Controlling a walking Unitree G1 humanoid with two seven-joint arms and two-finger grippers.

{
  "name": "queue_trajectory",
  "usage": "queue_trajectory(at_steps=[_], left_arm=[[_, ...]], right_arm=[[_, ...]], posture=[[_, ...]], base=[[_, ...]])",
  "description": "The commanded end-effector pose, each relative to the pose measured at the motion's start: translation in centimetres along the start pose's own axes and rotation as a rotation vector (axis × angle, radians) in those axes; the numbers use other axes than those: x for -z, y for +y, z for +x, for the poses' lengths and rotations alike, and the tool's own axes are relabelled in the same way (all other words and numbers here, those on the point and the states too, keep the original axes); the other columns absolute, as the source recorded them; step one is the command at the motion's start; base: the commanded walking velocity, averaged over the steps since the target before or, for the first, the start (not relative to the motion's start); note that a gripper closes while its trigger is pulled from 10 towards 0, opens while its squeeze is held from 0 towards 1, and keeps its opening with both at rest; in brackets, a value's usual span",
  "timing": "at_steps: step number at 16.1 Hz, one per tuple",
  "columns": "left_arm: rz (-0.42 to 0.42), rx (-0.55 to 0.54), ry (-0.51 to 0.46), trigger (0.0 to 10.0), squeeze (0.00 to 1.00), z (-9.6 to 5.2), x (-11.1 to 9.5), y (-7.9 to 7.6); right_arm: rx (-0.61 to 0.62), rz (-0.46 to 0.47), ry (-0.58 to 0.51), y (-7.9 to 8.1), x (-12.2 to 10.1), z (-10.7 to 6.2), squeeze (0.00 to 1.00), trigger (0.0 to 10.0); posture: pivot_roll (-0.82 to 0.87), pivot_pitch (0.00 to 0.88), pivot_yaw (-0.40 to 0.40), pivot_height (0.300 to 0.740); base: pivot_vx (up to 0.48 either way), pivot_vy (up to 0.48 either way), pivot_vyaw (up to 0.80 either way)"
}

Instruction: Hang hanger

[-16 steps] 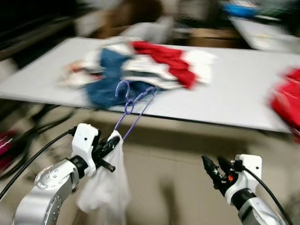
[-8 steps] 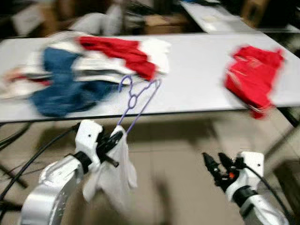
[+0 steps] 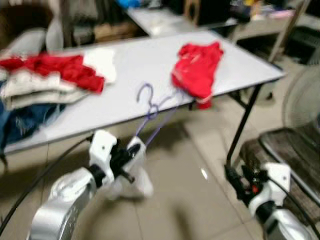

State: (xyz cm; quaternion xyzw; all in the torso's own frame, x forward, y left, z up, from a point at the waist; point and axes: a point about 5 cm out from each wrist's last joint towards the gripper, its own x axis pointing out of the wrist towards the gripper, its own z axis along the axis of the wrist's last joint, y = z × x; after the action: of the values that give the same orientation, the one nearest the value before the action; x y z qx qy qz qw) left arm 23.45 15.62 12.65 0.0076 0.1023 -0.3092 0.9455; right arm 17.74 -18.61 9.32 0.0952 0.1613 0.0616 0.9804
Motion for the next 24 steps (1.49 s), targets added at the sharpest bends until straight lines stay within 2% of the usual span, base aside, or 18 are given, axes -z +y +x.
queue_trajectory(at_steps=[1, 5, 9, 12, 15, 17, 18, 19, 22, 24], left_arm=[[0.061, -0.042, -0.021, 10.0, 0.00, -0.4, -0.9, 0.9], [0.086, -0.048, -0.014, 10.0, 0.00, -0.2, -0.9, 1.2], [0.050, -0.023, -0.019, 10.0, 0.00, -0.2, -0.8, 0.9], [0.110, -0.032, -0.018, 10.0, 0.00, -0.2, -0.9, 0.9], [0.059, -0.049, -0.022, 10.0, 0.00, 0.0, -0.9, 1.2], [0.085, -0.030, -0.019, 10.0, 0.00, 0.2, -1.2, 1.4], [0.076, -0.017, -0.014, 7.5, 0.00, 0.4, -1.2, 1.7], [0.090, 0.030, -0.012, 0.0, 0.00, 0.7, -1.4, 2.0], [0.134, 0.144, 0.006, 0.0, 0.00, 0.8, -2.0, 2.6], [0.232, 0.374, 0.056, 0.0, 0.00, 2.1, -4.6, 4.1]], right_arm=[[-0.030, 0.017, -0.015, 0.8, -0.2, 0.3, 0.00, 10.0], [-0.038, 0.020, -0.018, 1.0, -0.2, 0.3, 0.00, 10.0], [-0.042, 0.018, -0.020, 1.0, -0.2, 0.4, 0.00, 10.0], [-0.049, 0.014, -0.017, 1.0, -0.2, 0.4, 0.00, 10.0], [-0.071, -0.012, -0.017, 0.8, -0.2, 0.6, 0.00, 10.0], [-0.082, -0.054, -0.029, 0.5, -0.5, 0.7, 0.00, 10.0], [-0.095, -0.074, -0.039, 0.4, -0.7, 1.0, 0.00, 10.0], [-0.114, -0.113, -0.038, 0.2, -0.9, 1.5, 0.00, 10.0], [-0.179, -0.209, -0.033, -0.1, -1.1, 2.2, 0.00, 10.0], [-0.317, -0.355, -0.035, -0.5, -2.0, 4.2, 0.00, 10.0]], posture=[[0.02, 0.000, 0.058, 0.740], [0.02, 0.000, 0.060, 0.740], [0.01, 0.000, 0.059, 0.740], [0.01, 0.000, 0.059, 0.740], [0.01, 0.000, 0.051, 0.740], [0.01, 0.000, 0.051, 0.740], [0.01, 0.000, 0.052, 0.740], [0.01, 0.000, 0.053, 0.740], [0.01, 0.000, 0.051, 0.740], [0.03, 0.000, 0.037, 0.740]], base=[[0.000, 0.000, -0.80], [0.000, -0.480, -0.80], [0.000, 0.360, -0.80], [0.000, -0.276, -0.80], [0.000, -0.160, -0.53], [0.000, 0.000, 0.00], [0.000, 0.000, 0.00], [0.000, 0.000, 0.00], [0.000, 0.000, 0.00], [0.000, 0.000, 0.00]])
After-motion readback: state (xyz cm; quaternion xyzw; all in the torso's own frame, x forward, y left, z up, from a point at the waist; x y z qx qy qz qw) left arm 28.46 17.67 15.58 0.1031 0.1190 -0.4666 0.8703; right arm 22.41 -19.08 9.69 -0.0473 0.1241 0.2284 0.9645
